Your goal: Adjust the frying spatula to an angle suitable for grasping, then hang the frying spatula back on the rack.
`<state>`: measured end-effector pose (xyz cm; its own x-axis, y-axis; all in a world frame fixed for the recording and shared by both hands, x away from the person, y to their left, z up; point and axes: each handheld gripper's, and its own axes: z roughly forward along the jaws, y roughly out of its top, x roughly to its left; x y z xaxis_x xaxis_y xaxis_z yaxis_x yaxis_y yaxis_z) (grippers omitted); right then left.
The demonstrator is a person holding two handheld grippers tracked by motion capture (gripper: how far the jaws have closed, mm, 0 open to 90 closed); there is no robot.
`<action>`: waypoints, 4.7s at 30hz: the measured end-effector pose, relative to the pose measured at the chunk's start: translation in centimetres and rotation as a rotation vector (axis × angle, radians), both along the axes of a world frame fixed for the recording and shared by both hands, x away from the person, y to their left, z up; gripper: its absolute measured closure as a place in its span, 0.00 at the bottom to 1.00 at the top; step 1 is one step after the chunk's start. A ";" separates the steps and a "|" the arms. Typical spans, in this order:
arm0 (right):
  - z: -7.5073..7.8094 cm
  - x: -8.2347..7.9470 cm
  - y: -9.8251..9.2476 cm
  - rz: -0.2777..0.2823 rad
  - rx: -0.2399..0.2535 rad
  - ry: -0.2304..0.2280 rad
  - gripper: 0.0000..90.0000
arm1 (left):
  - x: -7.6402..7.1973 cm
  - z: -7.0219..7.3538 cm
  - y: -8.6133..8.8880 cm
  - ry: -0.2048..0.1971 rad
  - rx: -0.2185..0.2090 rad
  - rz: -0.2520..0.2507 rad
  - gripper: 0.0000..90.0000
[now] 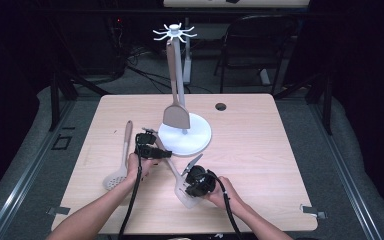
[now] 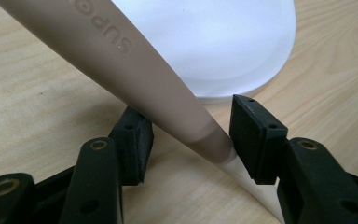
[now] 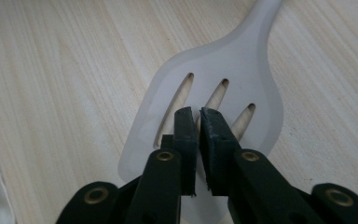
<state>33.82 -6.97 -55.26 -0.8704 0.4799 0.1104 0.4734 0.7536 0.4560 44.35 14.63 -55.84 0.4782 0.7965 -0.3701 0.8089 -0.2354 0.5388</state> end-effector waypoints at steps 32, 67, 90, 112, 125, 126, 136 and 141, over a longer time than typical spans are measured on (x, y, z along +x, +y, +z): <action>1.2 2.7 2.1 -0.157 0.166 -0.089 0.81 | -4.0 3.4 -0.3 -0.208 -0.074 -0.005 0.66; 2.4 2.2 0.9 -0.254 0.265 -0.133 0.84 | -6.3 4.5 -2.2 -0.321 -0.134 -0.110 0.72; 3.7 1.8 -1.9 -0.251 0.235 -0.120 0.50 | -5.4 5.4 -3.5 -0.337 -0.176 -0.181 0.78; 3.3 2.5 -8.6 -0.339 0.086 -0.141 0.00 | -4.2 7.4 -4.6 -0.306 -0.263 -0.291 0.83; 3.2 2.7 -9.9 -0.356 0.056 -0.150 0.01 | -3.7 9.3 -5.4 -0.314 -0.270 -0.346 0.86; 3.2 2.7 -9.9 -0.356 0.054 -0.155 0.01 | -3.7 9.5 -5.4 -0.320 -0.267 -0.350 0.86; 3.6 2.9 -10.3 -0.369 0.038 -0.175 0.02 | -3.3 11.4 -5.6 -0.381 -0.228 -0.374 0.86; 3.7 3.1 -10.6 -0.377 0.039 -0.182 0.02 | -2.9 12.5 -5.8 -0.406 -0.190 -0.396 0.86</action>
<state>36.90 -17.55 -51.53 -0.6413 0.7673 -0.0047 0.6221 0.5236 0.5821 41.46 8.80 -43.31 0.8583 0.4666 -0.2136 0.3995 -0.3463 0.8488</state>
